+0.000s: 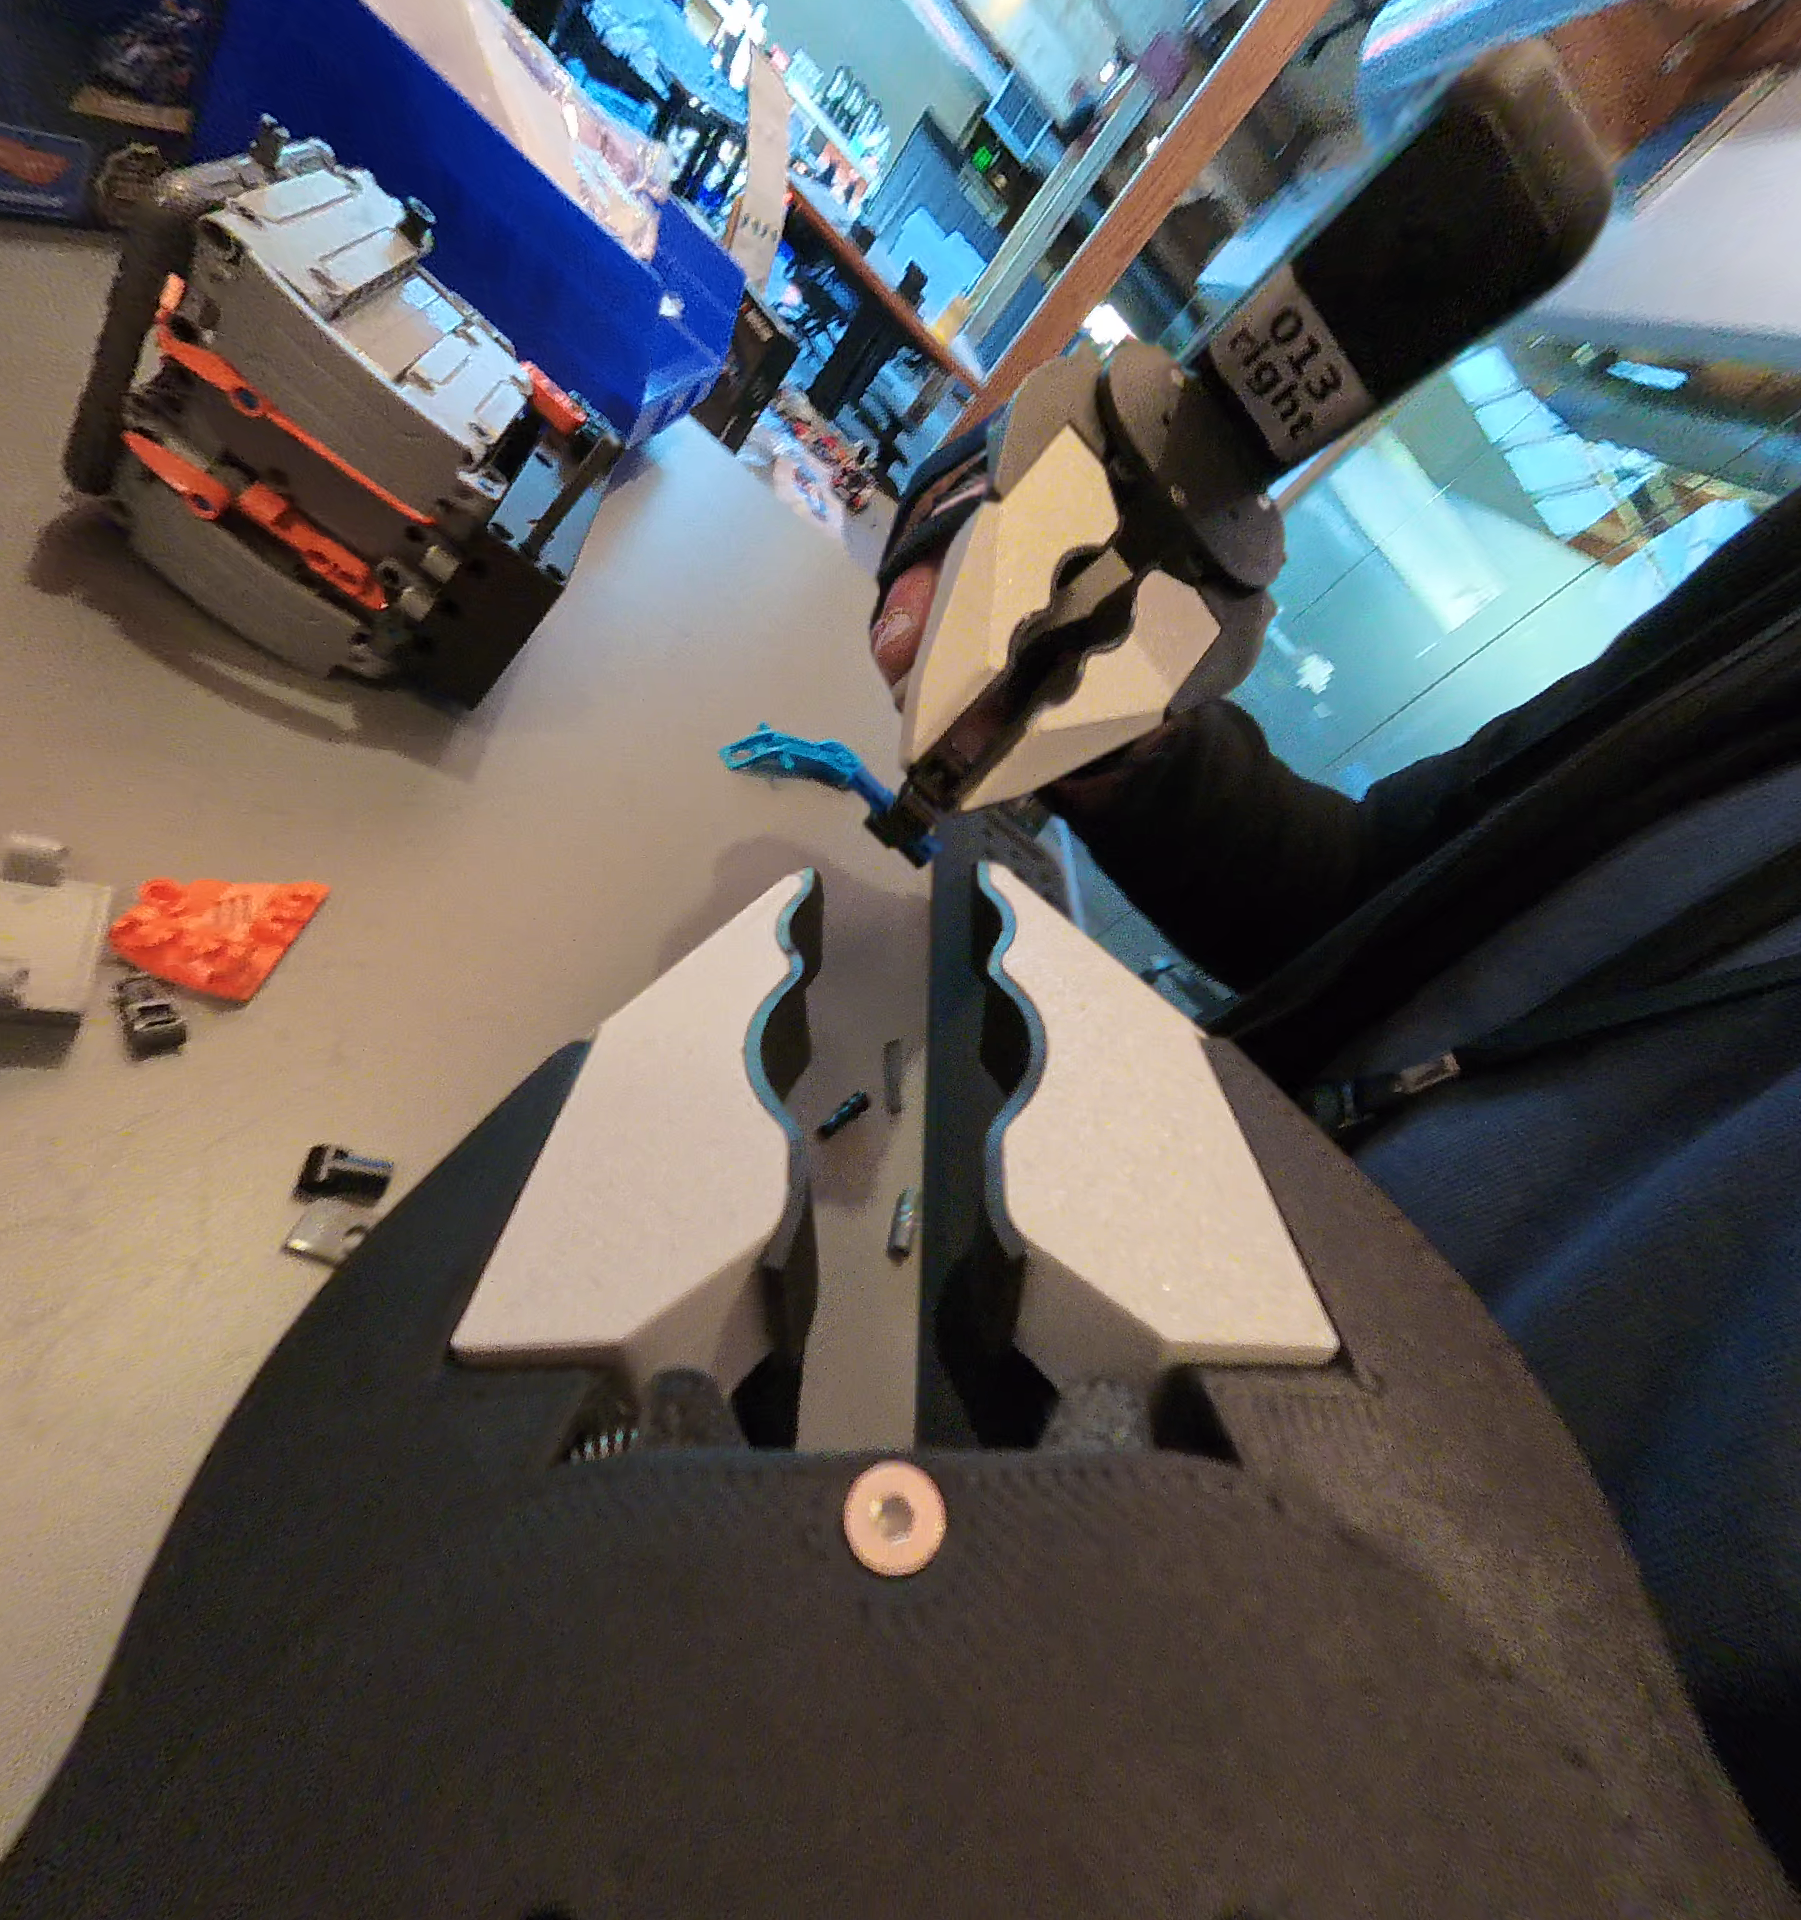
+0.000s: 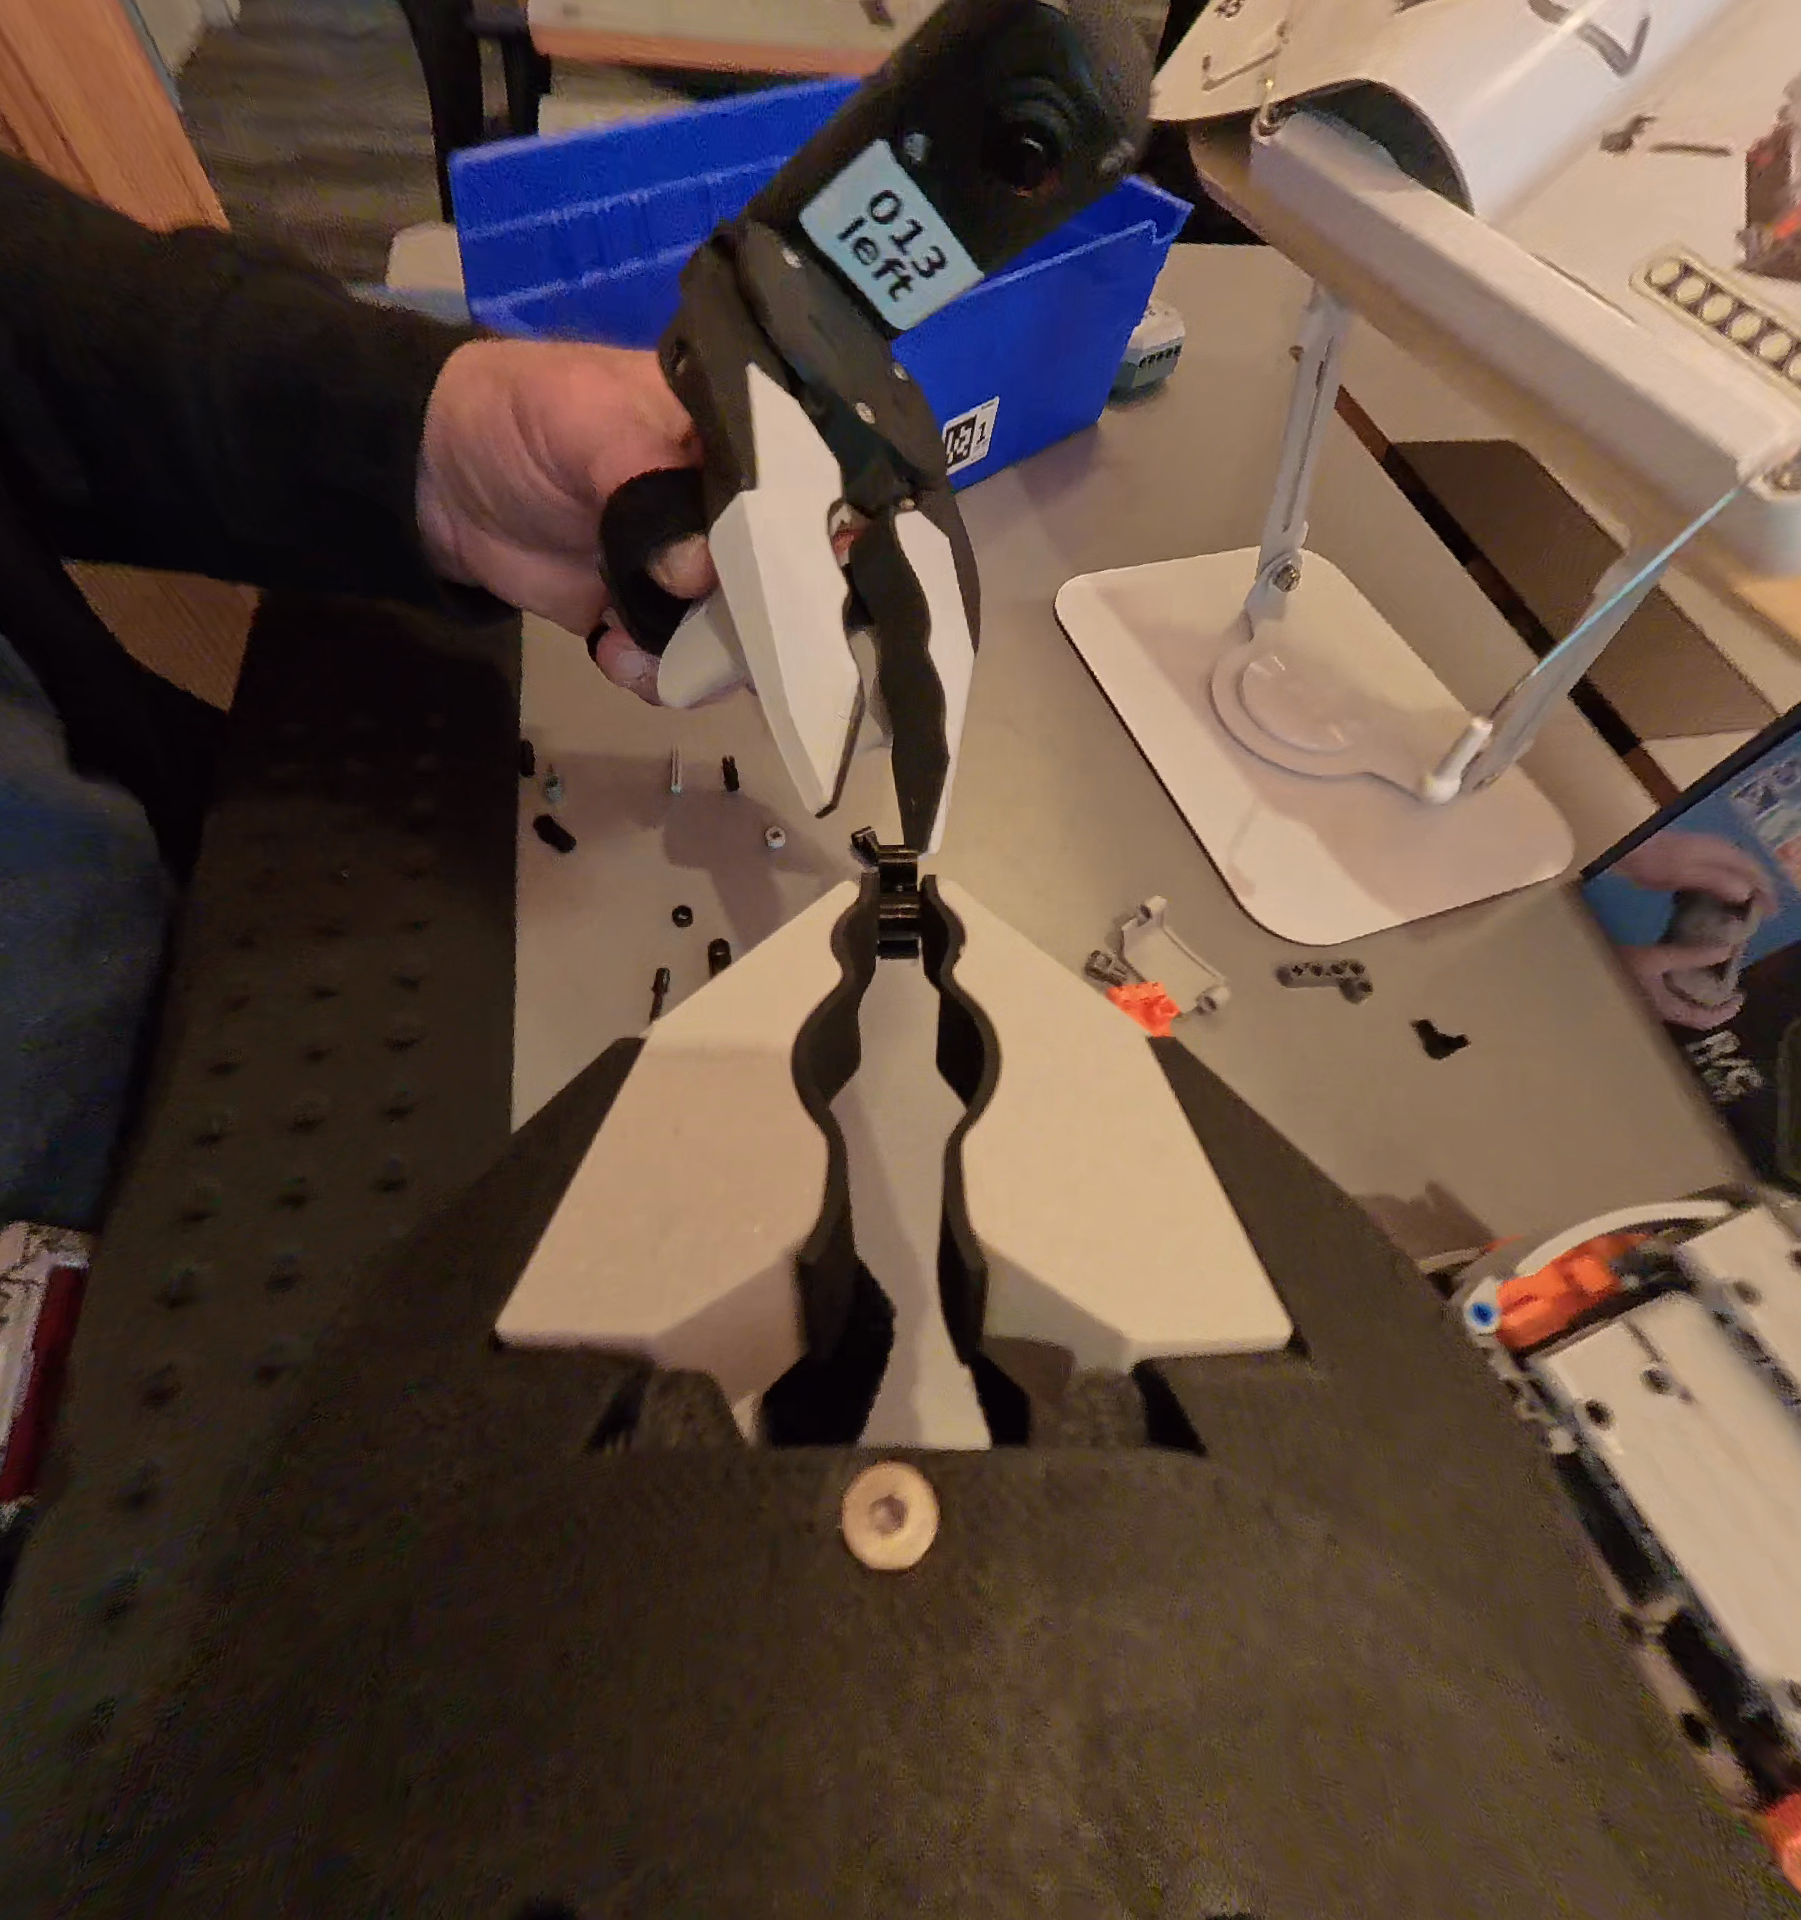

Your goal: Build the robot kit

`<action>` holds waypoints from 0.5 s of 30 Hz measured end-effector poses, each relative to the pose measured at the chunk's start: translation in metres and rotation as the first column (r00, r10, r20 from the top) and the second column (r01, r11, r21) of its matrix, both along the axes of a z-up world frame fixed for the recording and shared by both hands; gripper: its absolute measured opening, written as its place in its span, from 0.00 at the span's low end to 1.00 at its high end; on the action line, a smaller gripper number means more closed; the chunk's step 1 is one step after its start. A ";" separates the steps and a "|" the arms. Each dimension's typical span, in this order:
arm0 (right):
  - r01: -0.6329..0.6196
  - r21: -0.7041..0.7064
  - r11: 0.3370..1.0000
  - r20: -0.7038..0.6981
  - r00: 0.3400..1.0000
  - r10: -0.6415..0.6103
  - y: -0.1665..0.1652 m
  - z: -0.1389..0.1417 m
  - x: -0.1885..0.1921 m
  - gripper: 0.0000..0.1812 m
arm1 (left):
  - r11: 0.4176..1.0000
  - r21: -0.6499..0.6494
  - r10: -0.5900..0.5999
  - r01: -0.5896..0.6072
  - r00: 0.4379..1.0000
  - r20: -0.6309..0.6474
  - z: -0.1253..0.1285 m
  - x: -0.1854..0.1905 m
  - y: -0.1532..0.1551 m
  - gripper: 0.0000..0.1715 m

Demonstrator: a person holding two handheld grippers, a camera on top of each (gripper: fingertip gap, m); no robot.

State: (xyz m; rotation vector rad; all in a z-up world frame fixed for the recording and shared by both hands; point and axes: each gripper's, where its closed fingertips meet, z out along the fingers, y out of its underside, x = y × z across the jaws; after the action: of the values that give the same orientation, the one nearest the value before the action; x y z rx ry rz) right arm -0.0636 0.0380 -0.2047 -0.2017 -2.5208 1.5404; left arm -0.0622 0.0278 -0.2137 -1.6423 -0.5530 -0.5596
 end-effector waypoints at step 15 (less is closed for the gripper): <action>-0.073 0.130 0.989 -0.184 0.978 0.096 -0.009 0.009 0.005 0.03 | 0.991 0.110 -0.085 0.074 0.992 0.092 0.008 0.011 0.014 0.04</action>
State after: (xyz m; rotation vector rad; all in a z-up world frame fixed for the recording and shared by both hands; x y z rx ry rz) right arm -0.0581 0.0289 -0.1959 0.0676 -2.4894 1.3561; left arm -0.0511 0.0413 -0.2052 -1.5477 -0.5210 -0.7182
